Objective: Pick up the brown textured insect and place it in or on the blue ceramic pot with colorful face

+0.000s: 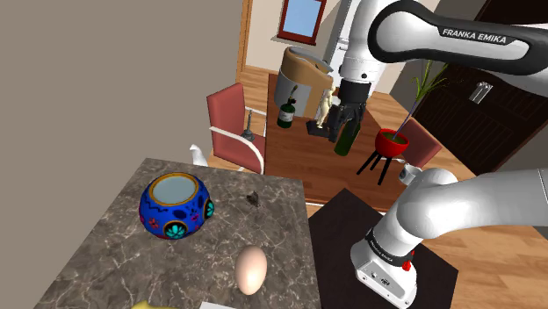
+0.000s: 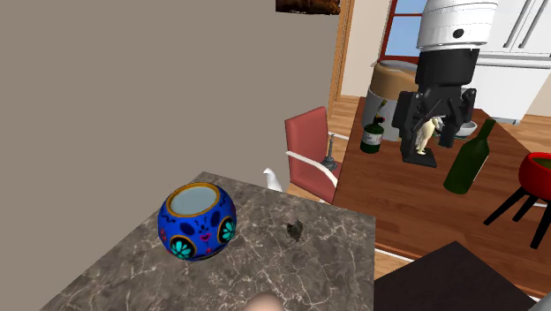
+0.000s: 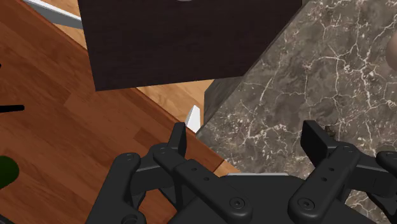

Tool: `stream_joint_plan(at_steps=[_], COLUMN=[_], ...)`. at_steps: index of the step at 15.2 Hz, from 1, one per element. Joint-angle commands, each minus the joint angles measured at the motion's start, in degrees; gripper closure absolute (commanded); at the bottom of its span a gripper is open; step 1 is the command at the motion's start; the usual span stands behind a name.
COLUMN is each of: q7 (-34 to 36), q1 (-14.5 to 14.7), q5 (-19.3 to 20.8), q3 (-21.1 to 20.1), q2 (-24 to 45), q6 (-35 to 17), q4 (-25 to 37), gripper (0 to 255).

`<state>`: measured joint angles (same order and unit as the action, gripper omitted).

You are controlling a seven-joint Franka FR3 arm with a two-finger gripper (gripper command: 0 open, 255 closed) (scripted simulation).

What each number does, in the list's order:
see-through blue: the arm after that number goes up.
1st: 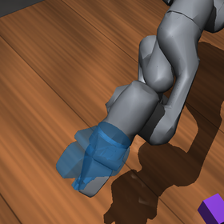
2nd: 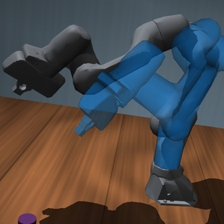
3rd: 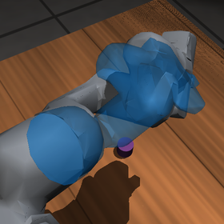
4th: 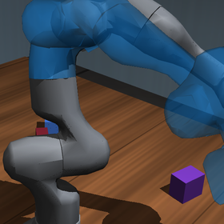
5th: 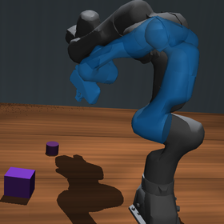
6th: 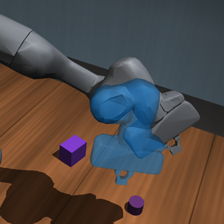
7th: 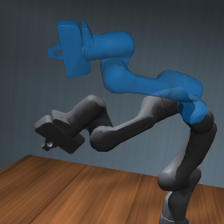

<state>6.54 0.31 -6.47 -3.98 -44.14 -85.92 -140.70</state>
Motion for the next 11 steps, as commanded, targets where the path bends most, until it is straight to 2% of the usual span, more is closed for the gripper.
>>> stream_joint_plan(at_steps=[1, 11], q7=[0.00, 4.10], q1=[0.00, 4.12], q5=[0.00, -5.40], q3=[0.00, -8.85], q2=[0.00, 9.88], q6=[0.00, -21.50], q4=[0.00, -7.23], gripper=[0, 0])
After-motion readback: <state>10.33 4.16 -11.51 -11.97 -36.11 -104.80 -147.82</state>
